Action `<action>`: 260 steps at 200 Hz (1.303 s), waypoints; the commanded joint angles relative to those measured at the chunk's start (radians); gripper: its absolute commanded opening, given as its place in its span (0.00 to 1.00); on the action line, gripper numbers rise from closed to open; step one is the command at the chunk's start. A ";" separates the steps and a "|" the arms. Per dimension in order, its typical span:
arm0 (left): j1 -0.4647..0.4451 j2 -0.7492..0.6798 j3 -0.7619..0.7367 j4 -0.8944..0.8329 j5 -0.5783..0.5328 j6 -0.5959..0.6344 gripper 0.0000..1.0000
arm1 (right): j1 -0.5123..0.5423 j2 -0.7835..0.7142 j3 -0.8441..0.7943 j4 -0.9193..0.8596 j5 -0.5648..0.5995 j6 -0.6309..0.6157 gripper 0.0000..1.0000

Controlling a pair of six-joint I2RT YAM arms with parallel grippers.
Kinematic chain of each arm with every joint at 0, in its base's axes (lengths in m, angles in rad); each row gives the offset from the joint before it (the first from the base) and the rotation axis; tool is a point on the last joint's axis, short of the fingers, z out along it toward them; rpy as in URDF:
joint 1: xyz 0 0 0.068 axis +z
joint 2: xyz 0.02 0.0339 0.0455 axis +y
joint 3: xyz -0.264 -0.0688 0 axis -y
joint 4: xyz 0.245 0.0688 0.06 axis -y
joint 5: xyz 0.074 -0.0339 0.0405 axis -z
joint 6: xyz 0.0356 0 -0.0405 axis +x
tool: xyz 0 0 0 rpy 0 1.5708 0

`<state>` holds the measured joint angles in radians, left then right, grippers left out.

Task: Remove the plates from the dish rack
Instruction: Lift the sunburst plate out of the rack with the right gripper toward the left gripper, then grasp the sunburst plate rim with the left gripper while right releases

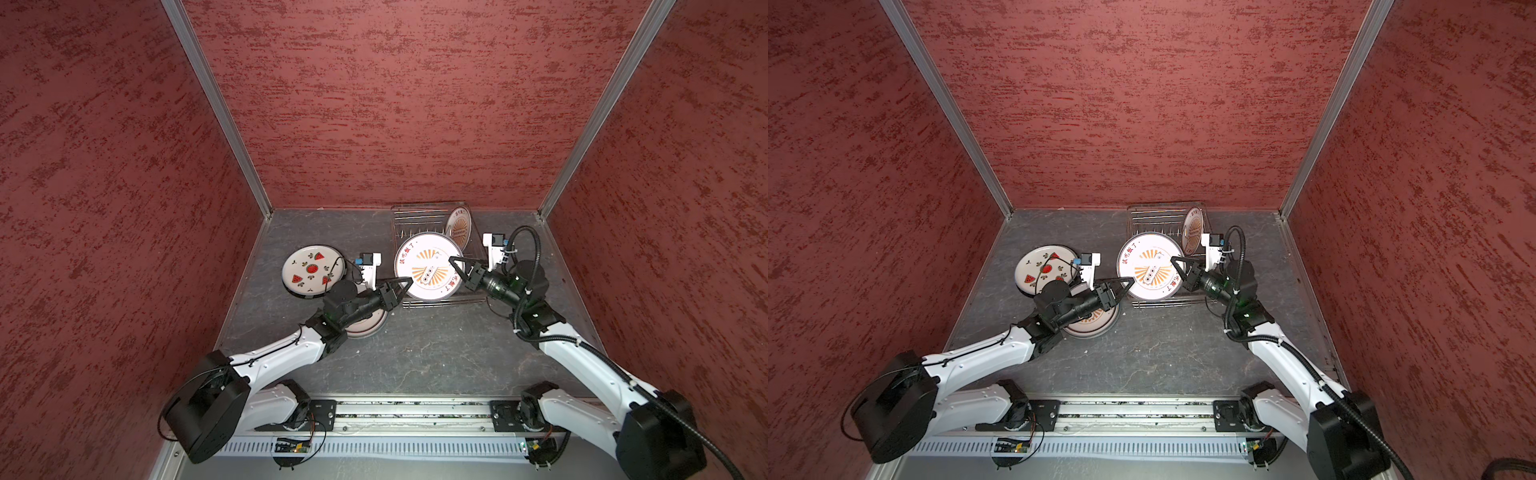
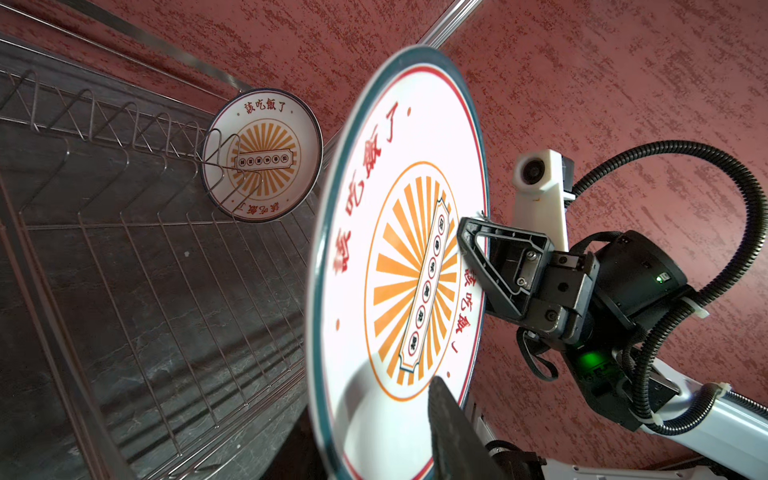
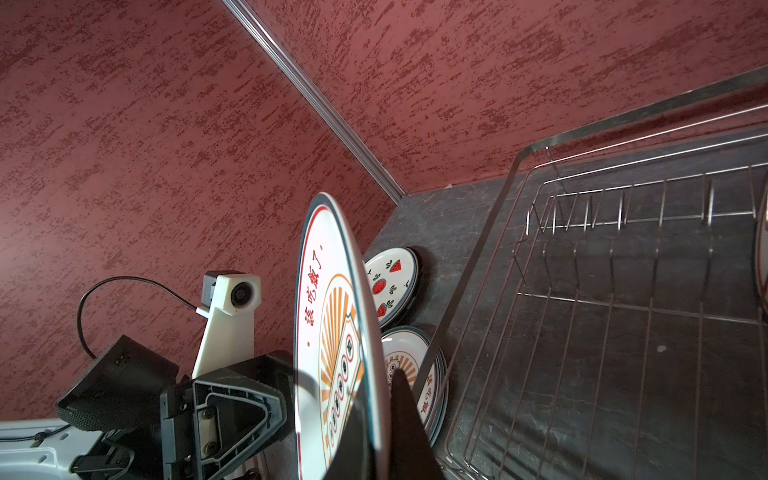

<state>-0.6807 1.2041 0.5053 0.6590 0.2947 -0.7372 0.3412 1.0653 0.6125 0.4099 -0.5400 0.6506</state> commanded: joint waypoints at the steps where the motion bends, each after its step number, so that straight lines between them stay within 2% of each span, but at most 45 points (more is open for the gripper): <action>1: 0.001 0.022 0.017 0.057 0.011 -0.018 0.32 | -0.005 0.008 0.003 0.111 -0.055 0.029 0.00; 17: 0.001 0.033 0.024 0.074 0.024 -0.028 0.26 | -0.005 0.010 0.001 0.108 -0.053 0.029 0.00; 35: 0.000 0.038 0.030 0.079 0.034 -0.030 0.12 | -0.005 0.005 -0.005 0.098 -0.043 0.024 0.00; 68: 0.001 0.050 0.029 0.091 0.020 -0.036 0.11 | -0.005 -0.001 -0.015 0.090 -0.043 0.023 0.01; 98: 0.001 0.063 0.044 0.083 0.020 -0.048 0.02 | -0.005 -0.001 -0.028 0.095 -0.039 0.012 0.06; 132: 0.004 0.083 0.037 0.102 0.002 -0.090 0.00 | -0.005 0.008 -0.039 0.095 -0.020 0.004 0.25; 172: 0.007 0.122 0.054 0.121 0.002 -0.146 0.00 | -0.005 0.025 -0.043 0.113 -0.054 0.009 0.48; 177: 0.007 0.127 0.055 0.123 0.005 -0.150 0.00 | -0.005 0.027 -0.045 0.117 -0.057 0.009 0.52; 197: 0.010 0.133 0.055 0.133 0.008 -0.158 0.00 | -0.005 0.039 -0.033 0.106 -0.071 -0.001 0.80; 214: 0.016 0.123 0.051 0.122 -0.003 -0.159 0.00 | -0.005 0.047 -0.014 0.066 -0.061 -0.009 0.98; 260: 0.059 0.053 0.009 0.098 -0.022 -0.186 0.00 | -0.004 0.043 0.004 0.009 0.006 -0.048 0.99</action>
<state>-0.6495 1.3174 0.5228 0.7162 0.2897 -0.9016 0.3309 1.1110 0.5774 0.4355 -0.5701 0.6327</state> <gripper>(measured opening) 0.094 0.989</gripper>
